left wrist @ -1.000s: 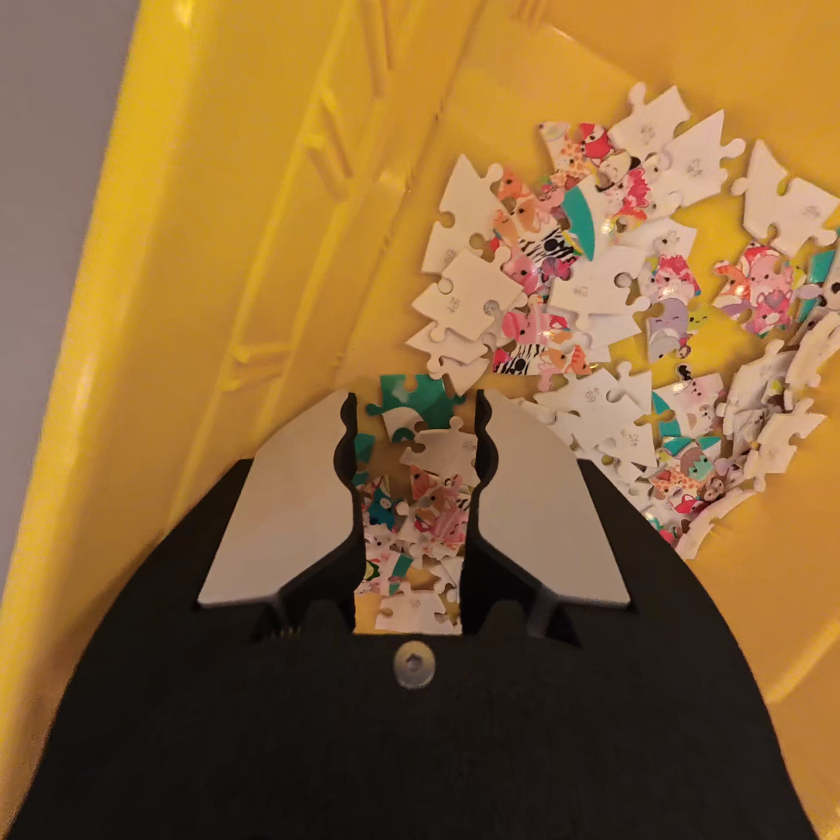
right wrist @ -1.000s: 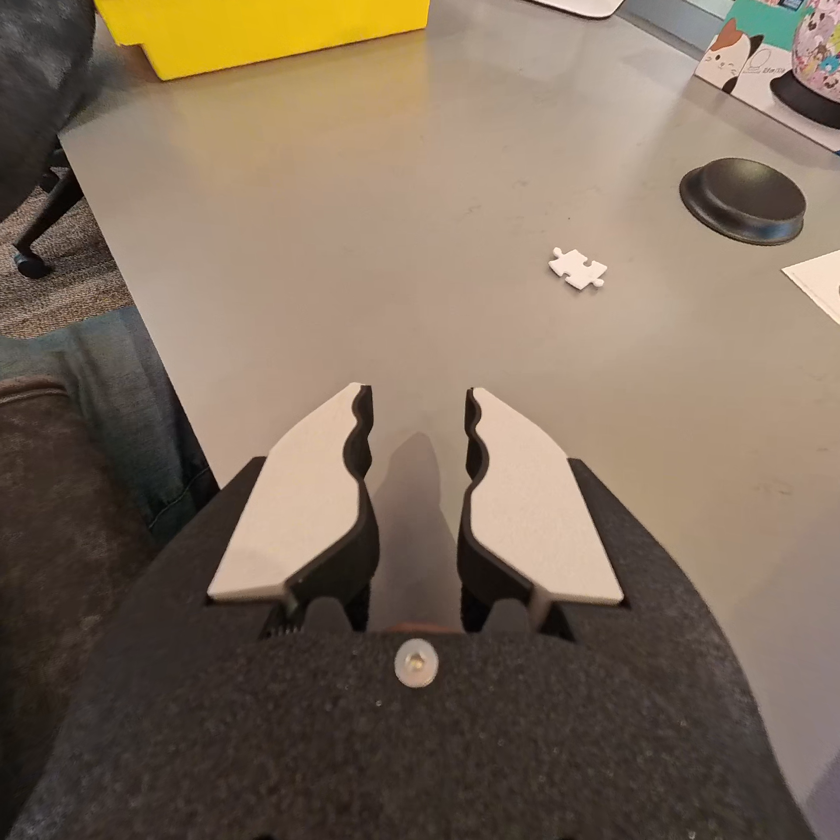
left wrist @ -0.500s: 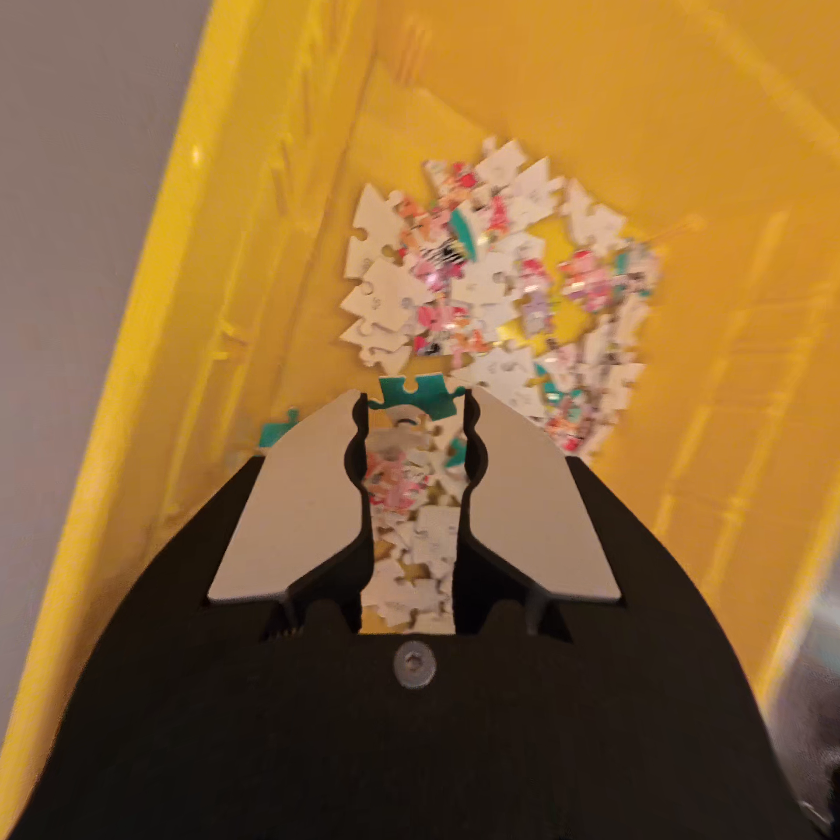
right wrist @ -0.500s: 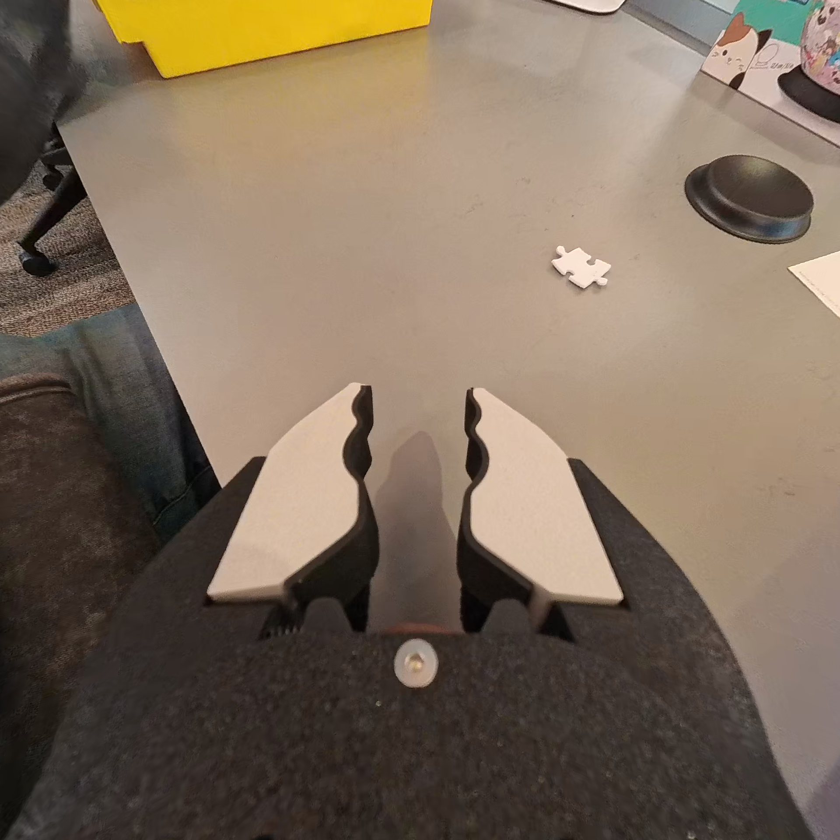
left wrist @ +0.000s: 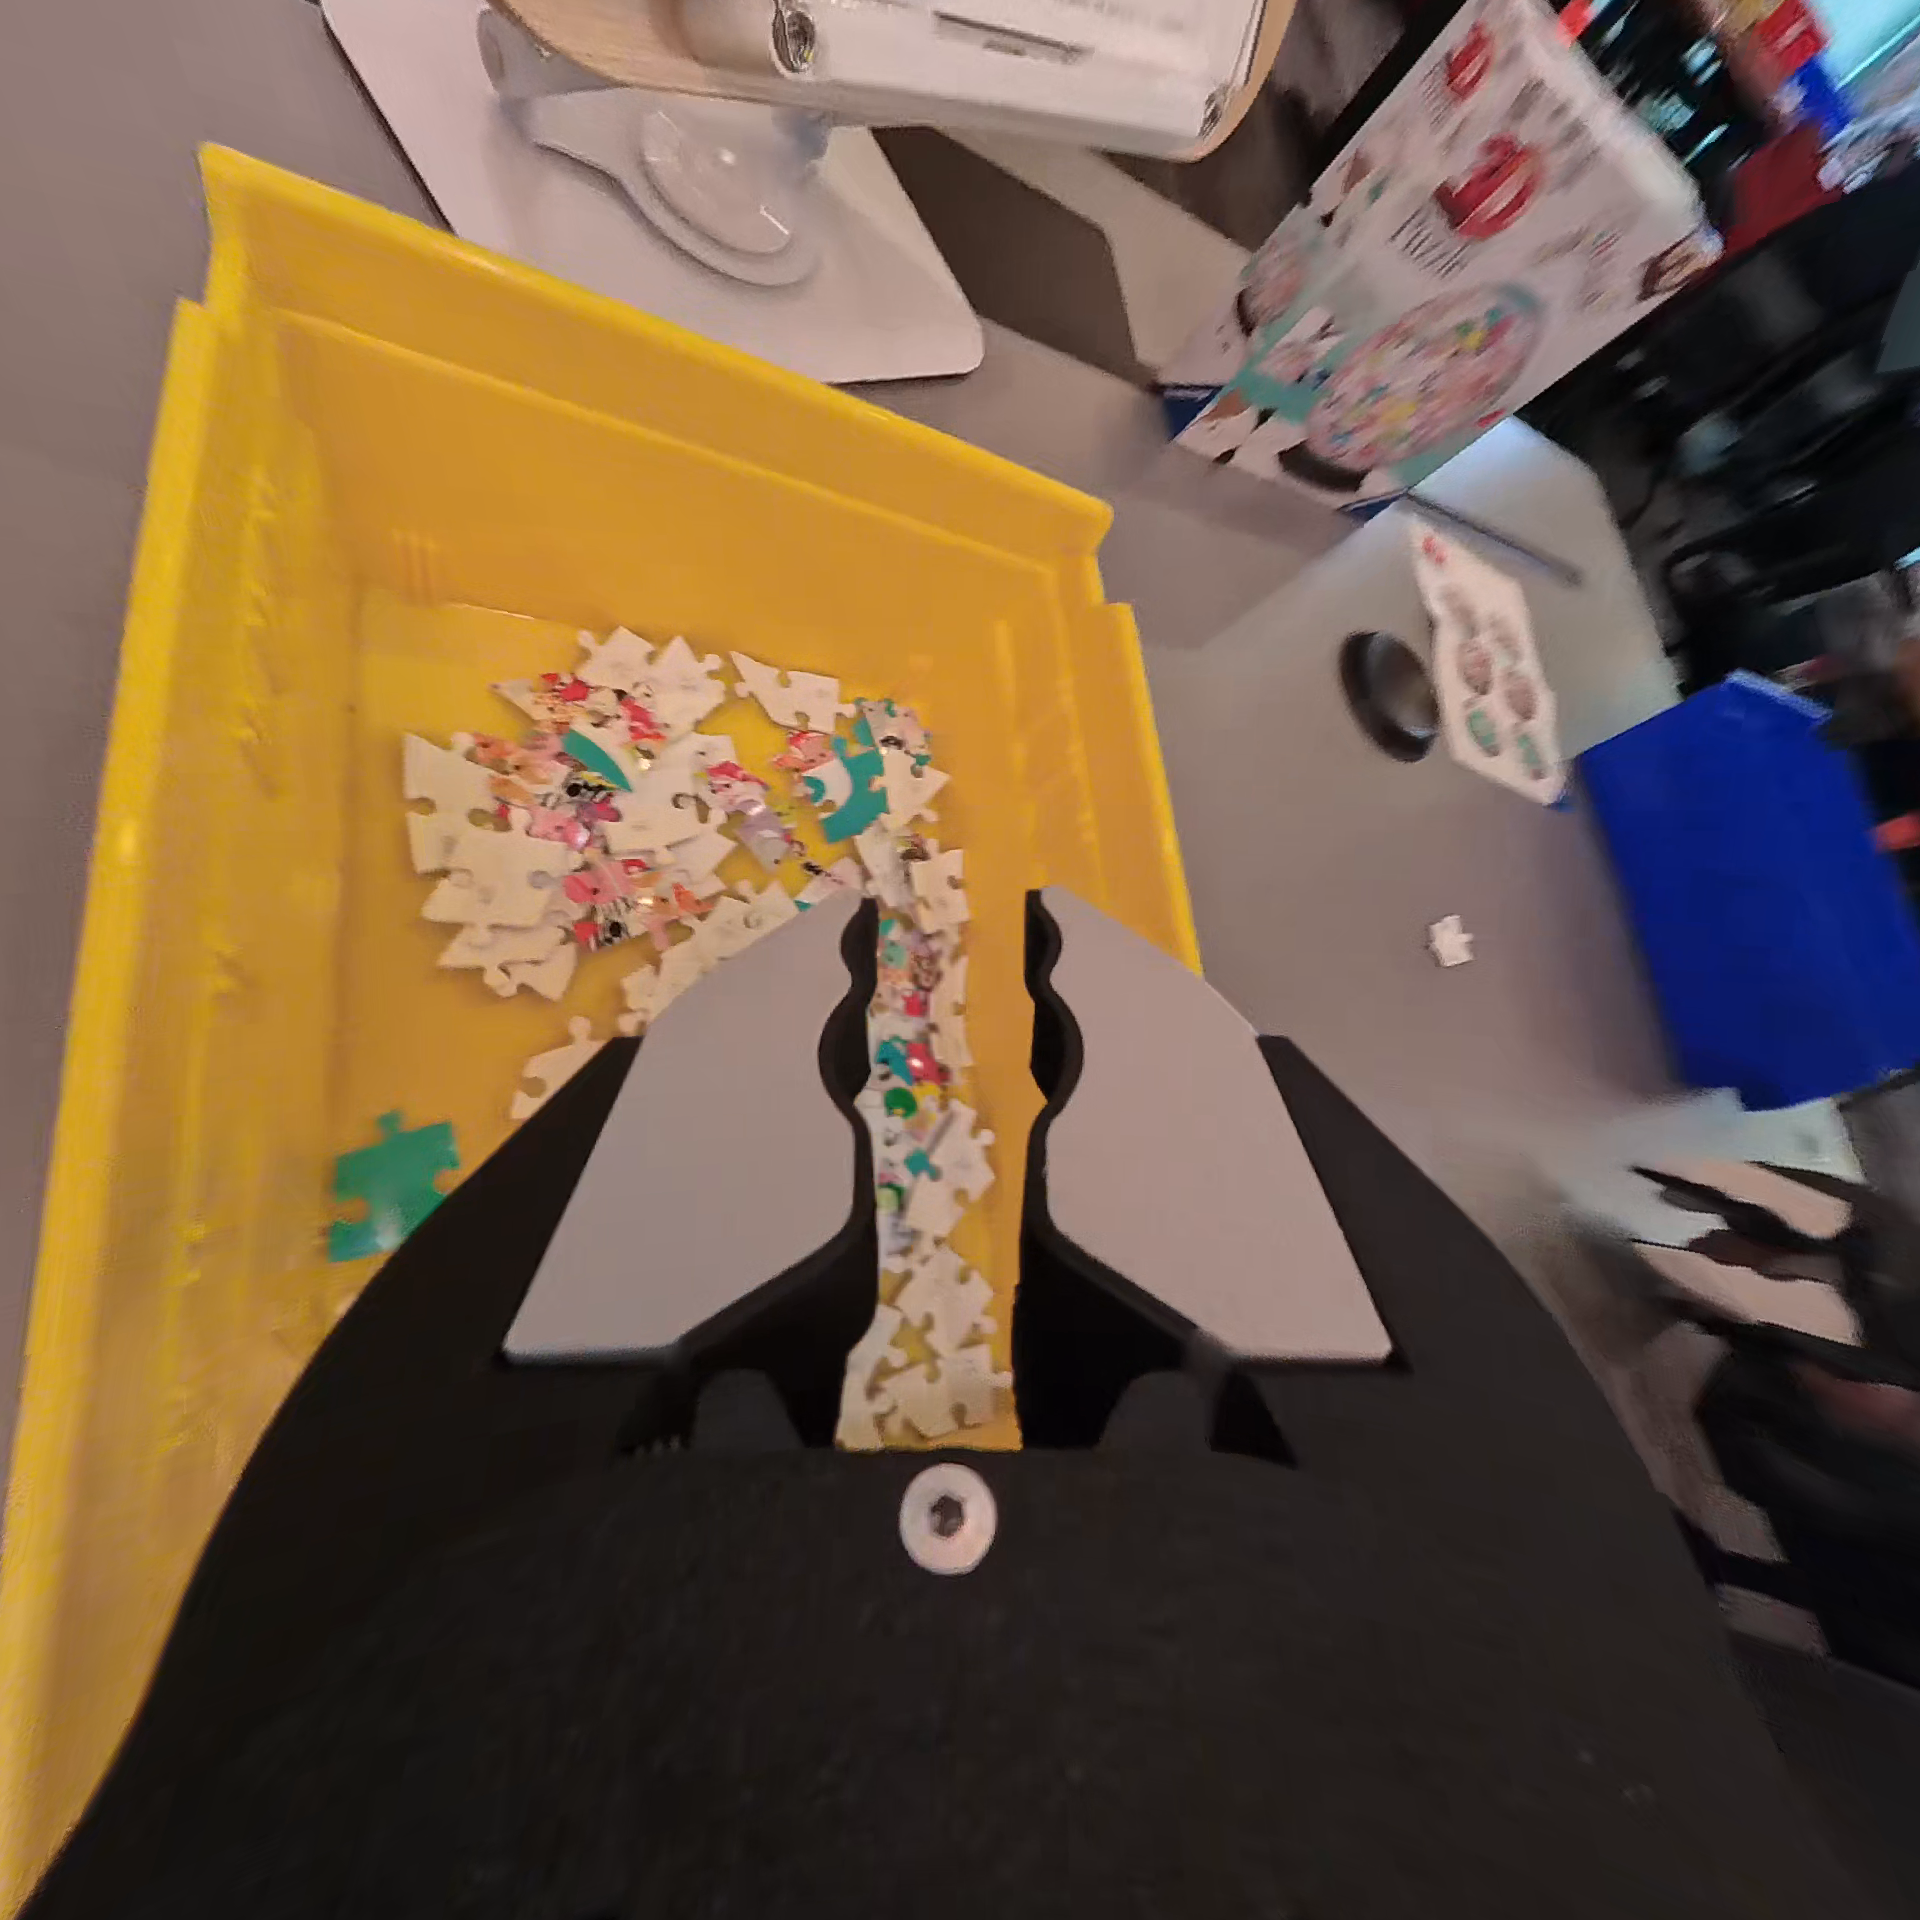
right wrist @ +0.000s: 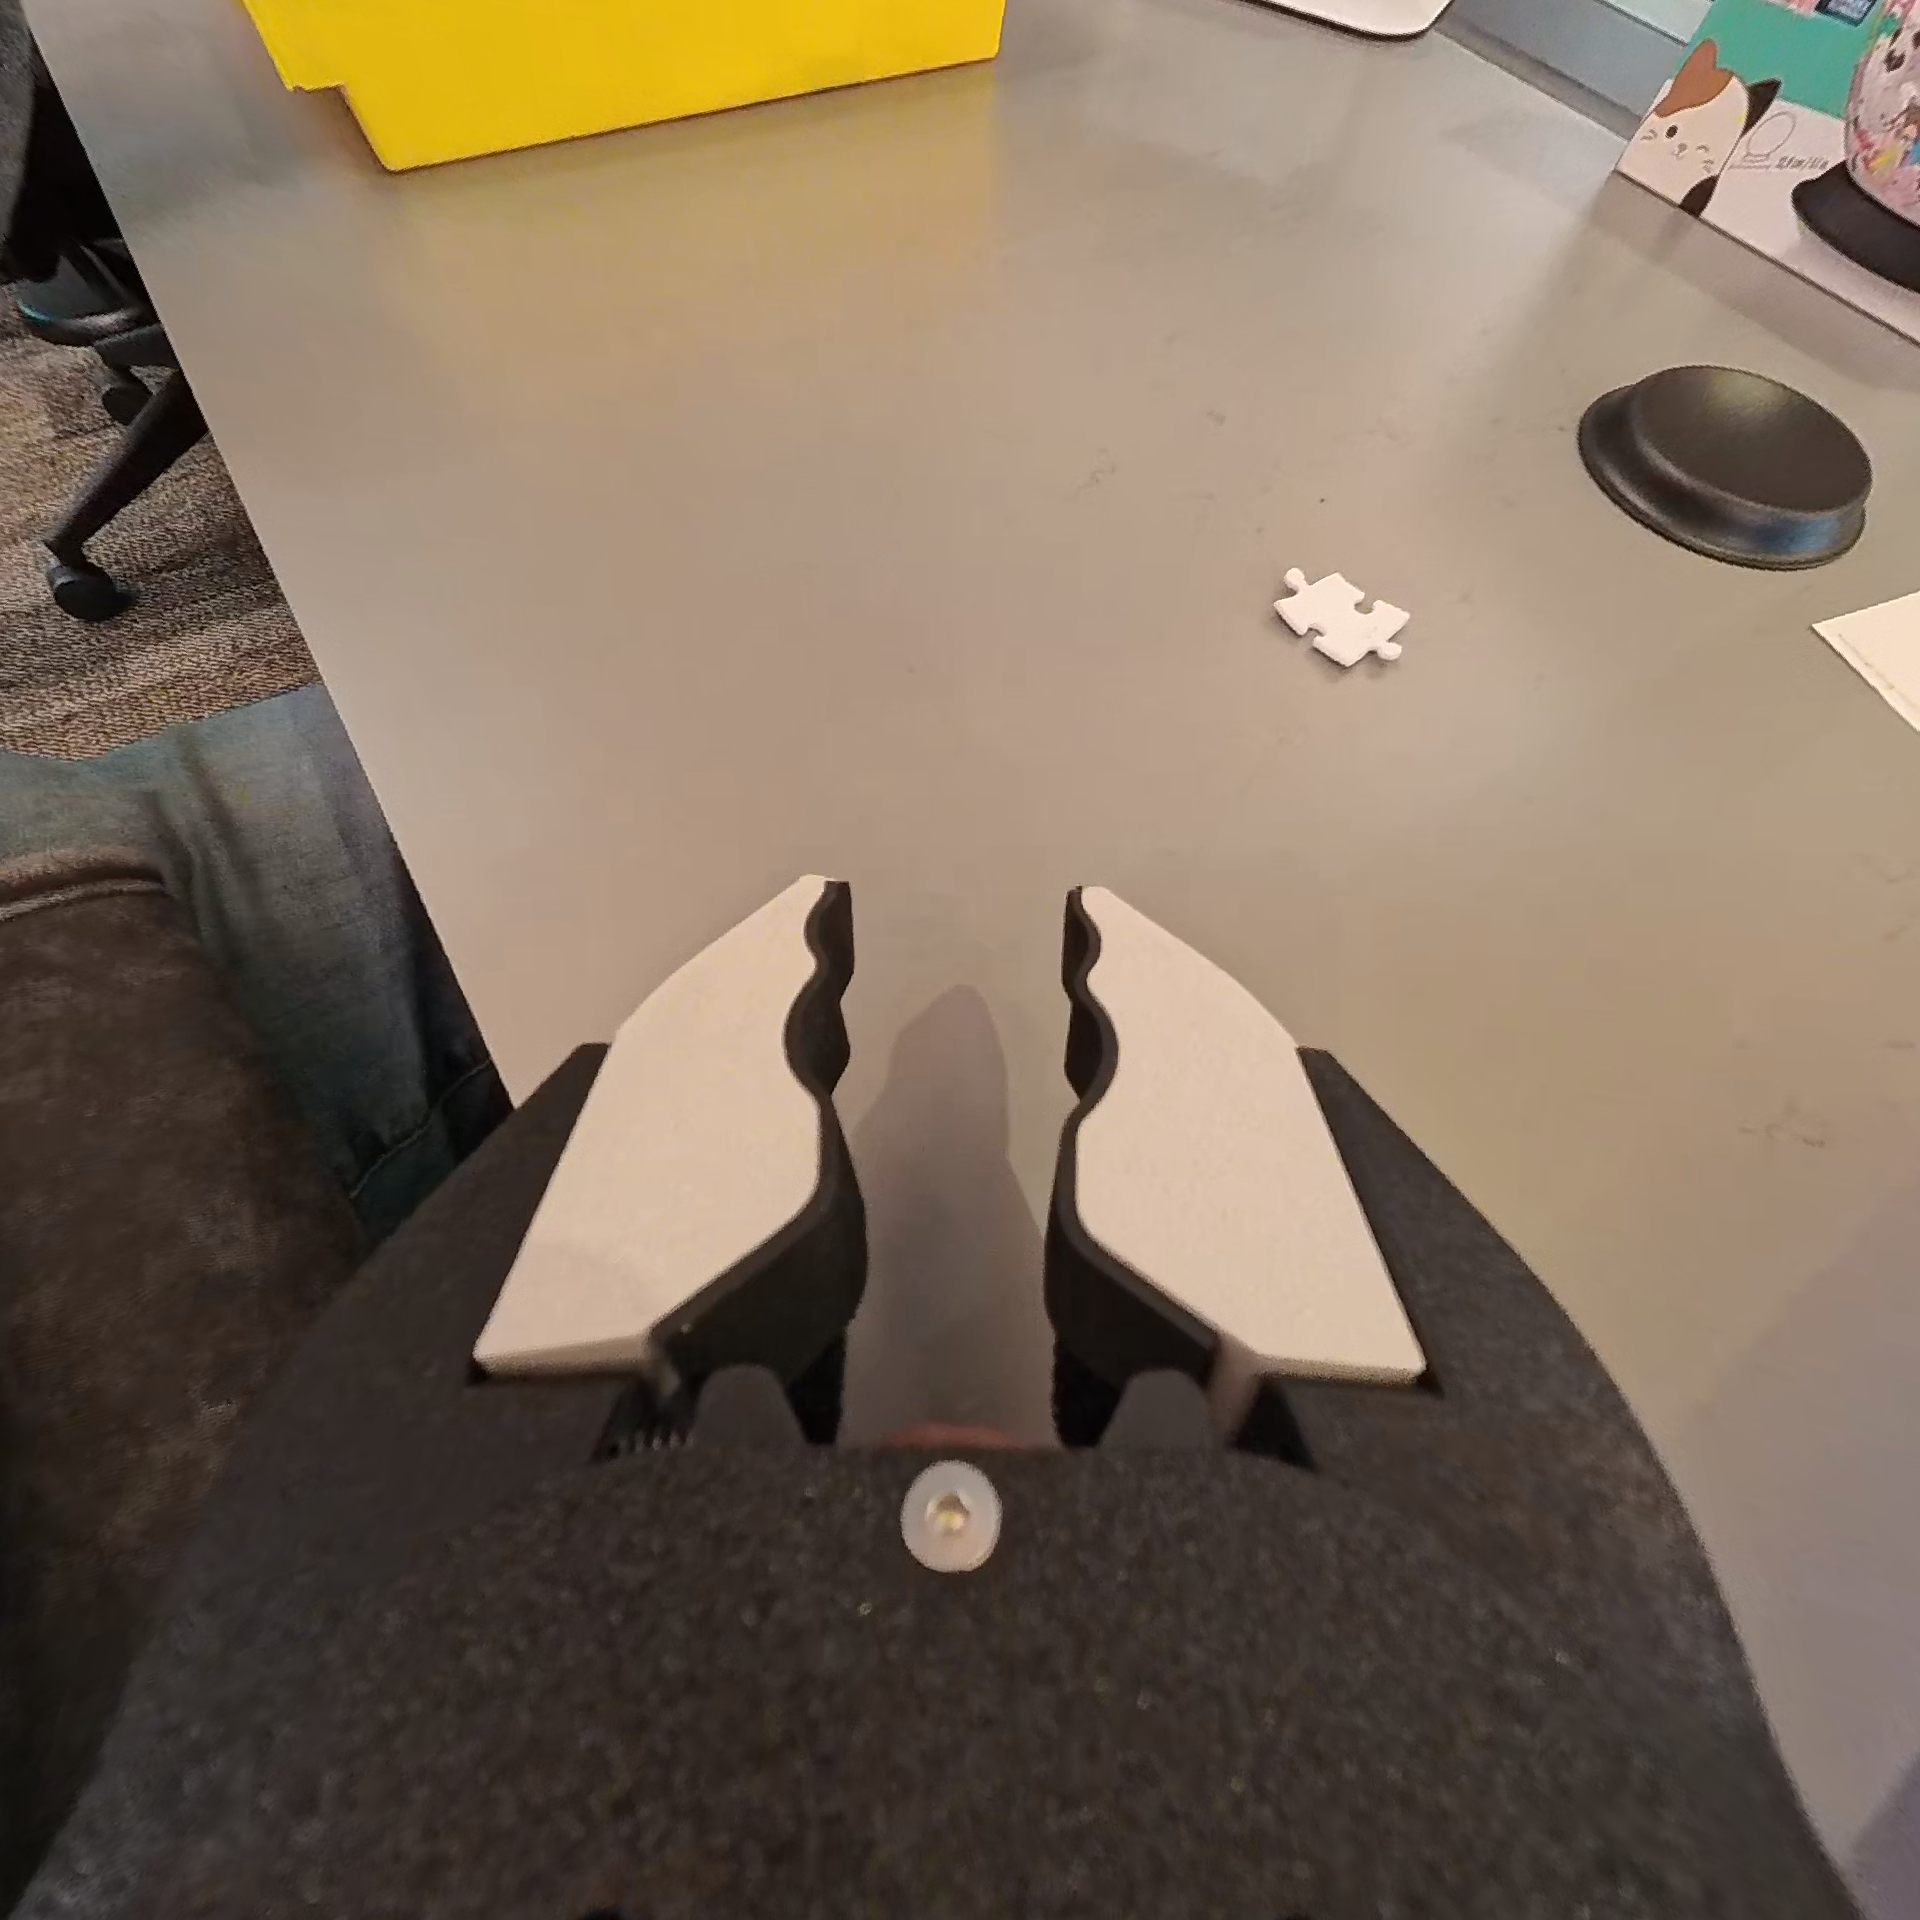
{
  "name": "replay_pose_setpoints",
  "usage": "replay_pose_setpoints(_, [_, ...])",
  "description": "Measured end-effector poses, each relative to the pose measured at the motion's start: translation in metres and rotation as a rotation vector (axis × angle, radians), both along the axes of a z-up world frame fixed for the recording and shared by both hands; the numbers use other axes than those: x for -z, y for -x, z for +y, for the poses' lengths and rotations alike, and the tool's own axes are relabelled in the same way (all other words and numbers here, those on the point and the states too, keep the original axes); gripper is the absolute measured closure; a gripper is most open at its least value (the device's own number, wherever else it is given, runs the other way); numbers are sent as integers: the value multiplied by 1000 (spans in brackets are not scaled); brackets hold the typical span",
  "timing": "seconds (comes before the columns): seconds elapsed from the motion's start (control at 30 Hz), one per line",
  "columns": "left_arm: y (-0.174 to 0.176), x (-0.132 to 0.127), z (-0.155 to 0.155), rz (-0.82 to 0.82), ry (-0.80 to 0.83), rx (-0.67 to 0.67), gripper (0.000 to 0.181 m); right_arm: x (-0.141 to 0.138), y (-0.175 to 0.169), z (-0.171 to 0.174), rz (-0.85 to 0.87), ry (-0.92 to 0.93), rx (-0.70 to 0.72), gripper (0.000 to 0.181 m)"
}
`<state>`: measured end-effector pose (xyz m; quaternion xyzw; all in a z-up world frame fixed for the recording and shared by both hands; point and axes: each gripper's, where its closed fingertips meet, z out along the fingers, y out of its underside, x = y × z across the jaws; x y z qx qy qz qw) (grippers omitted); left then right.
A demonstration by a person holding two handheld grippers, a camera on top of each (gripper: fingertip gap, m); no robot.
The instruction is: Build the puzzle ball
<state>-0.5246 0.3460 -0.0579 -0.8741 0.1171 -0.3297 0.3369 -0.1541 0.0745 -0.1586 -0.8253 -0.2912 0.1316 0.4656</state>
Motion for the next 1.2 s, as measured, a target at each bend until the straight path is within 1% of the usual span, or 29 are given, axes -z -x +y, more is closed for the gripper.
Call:
replay_pose_setpoints(0.1, [-7,7,11,50,-22,22,148,0,1,1,1,-1,0,143])
replay_pose_setpoints(0.17, [-19,15,18,80,-50,102,146,0,2,4,1,-1,0,143])
replay_pose_setpoints(0.2, [-24,24,22,130,-59,149,146,0,2,5,-2,-1,1,143])
replay_pose_setpoints(0.27, [-33,51,29,280,-66,264,145,-1,3,8,-8,-2,5,143])
replay_pose_setpoints(0.3, [-36,67,33,364,-61,314,142,-1,3,9,-8,-2,8,143])
replay_pose_setpoints(0.37, [-38,91,45,503,-49,362,129,-3,5,11,2,-2,16,143])
replay_pose_setpoints(0.43, [-44,104,54,554,-28,407,123,-3,7,12,18,3,23,143])
replay_pose_setpoints(0.5, [-46,113,62,590,-7,431,120,-3,8,13,22,6,30,143])
replay_pose_setpoints(0.6, [-47,120,70,611,9,454,121,-3,7,13,10,6,38,143])
replay_pose_setpoints(0.63, [-50,122,70,597,20,467,127,-3,6,13,7,5,43,143])
replay_pose_setpoints(0.7, [-55,123,63,553,49,510,153,-3,3,13,10,5,51,143])
replay_pose_setpoints(0.8, [-60,116,49,498,63,562,179,-3,-1,14,27,9,62,143])
replay_pose_setpoints(0.87, [-61,104,42,469,31,574,179,-4,-3,14,40,9,63,143])
replay_pose_setpoints(0.97, [-56,77,31,506,-117,567,179,-4,-5,14,49,5,62,143])
replay_pose_setpoints(1.03, [-51,53,22,588,-270,554,179,-5,-5,14,58,4,60,144])
replay_pose_setpoints(1.1, [-51,19,9,697,-501,536,179,-5,-4,14,60,2,56,144])
replay_pose_setpoints(1.2, [-70,-31,-27,835,-858,533,179,-4,-4,13,54,1,51,144])
